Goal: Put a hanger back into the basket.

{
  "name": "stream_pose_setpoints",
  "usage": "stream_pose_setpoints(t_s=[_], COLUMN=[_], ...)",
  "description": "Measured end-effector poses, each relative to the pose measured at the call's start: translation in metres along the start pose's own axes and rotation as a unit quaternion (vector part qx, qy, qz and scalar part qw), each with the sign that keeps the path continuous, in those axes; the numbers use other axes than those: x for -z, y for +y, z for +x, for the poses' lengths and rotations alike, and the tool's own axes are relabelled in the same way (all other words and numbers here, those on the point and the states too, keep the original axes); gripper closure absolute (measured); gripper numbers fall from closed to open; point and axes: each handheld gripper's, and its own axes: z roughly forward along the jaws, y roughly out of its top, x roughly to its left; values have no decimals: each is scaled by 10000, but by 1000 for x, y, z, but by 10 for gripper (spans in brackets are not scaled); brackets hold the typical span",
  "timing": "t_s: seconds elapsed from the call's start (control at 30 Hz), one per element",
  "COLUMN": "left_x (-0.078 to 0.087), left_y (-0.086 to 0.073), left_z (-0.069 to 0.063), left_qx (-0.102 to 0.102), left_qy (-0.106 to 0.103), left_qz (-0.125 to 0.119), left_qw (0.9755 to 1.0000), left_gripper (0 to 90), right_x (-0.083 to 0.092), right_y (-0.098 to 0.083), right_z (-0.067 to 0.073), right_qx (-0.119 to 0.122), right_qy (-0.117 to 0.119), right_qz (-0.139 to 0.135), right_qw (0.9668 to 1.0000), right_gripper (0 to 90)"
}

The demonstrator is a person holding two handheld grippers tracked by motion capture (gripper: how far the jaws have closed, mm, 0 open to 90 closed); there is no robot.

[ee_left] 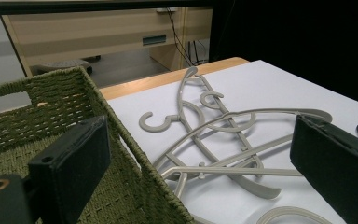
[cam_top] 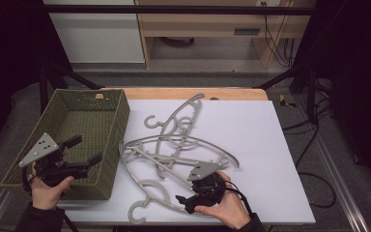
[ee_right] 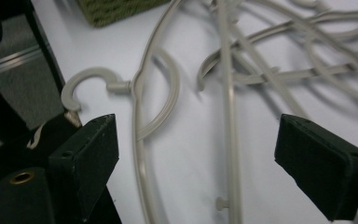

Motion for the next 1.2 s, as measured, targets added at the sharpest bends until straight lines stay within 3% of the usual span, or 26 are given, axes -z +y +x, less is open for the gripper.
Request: stream_pose_setpoints(t_s=[0.13,0.4,0.53,0.73,0.8,0.9,1.03,1.2], left_x=[0,0,0,-1,-1,-1,-2,-2], left_y=[1,1,1,0,0,0,0,1], left_z=[0,-1,-1,-1,-1,-2,-2,-3], left_qx=[-8,-18,-13,-3,-5,-14,-10,-36], left_qy=[-6,-16,-24,-37,-40,-44,-44,-53], left_qz=[-5,13,13,27,27,30,32,37], left_qw=[10000,10000,10000,10000,10000,10000,10000,10000], left_gripper=[48,48,49,50,50,50,51,51], right_x=[-20,-47,-61,-75,-78,-80,-79,-79], right_y=[2,2,-1,-6,-7,-7,-8,-8], right_z=[9,21,26,28,27,28,26,26], right_qx=[186,384,365,282,390,352,417,453], right_qy=[165,402,529,632,650,676,597,688], right_qz=[418,875,1236,1551,1621,1711,1694,1738], right_qw=[9988,9946,9902,9855,9838,9823,9828,9813], right_gripper=[181,313,404,535,590,649,723,805])
